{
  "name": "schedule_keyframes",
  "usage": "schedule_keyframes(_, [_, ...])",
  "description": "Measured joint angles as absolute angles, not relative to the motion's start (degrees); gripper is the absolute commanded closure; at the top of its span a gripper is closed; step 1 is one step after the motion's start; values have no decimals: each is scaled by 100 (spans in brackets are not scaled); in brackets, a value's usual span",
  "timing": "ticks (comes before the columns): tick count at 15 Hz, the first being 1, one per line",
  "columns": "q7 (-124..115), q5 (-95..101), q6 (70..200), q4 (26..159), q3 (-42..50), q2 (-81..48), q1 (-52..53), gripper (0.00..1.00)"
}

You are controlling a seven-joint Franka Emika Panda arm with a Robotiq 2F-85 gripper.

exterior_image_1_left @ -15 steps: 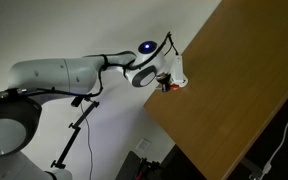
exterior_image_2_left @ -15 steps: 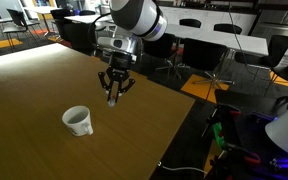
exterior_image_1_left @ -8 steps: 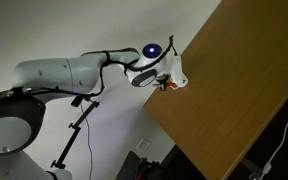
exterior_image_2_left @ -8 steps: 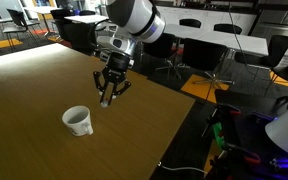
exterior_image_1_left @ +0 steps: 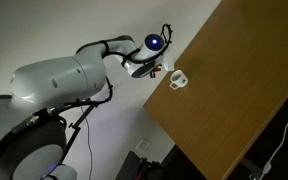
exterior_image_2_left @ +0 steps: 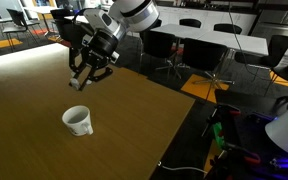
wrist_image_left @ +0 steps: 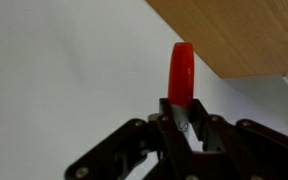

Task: Put the pen in the cup

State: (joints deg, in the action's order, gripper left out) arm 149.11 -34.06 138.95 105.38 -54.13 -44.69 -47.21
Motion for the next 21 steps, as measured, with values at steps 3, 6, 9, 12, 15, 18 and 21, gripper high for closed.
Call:
schedule_keyframes(3, [14914, -3342, 13893, 10546, -5505, -4893, -4931, 94])
schedule_keyframes(6, [14914, -3342, 13893, 10561, -5407, -5095, -4916, 94])
schedule_keyframes(9, [14914, -3342, 13899, 10555, -5404, -5240, -4919, 94])
schedule_keyframes(12, [14913, -3400, 13902, 10533, -5373, -5353, -4902, 94])
schedule_keyframes(15, [14913, -3622, 13899, 10419, -5126, -5376, -4710, 94])
schedule_keyframes(18, [14912, -3769, 13900, 10167, -4887, -5460, -4431, 94])
schedule_keyframes(21, [14912, -3769, 13911, 9833, -4883, -5718, -4282, 94])
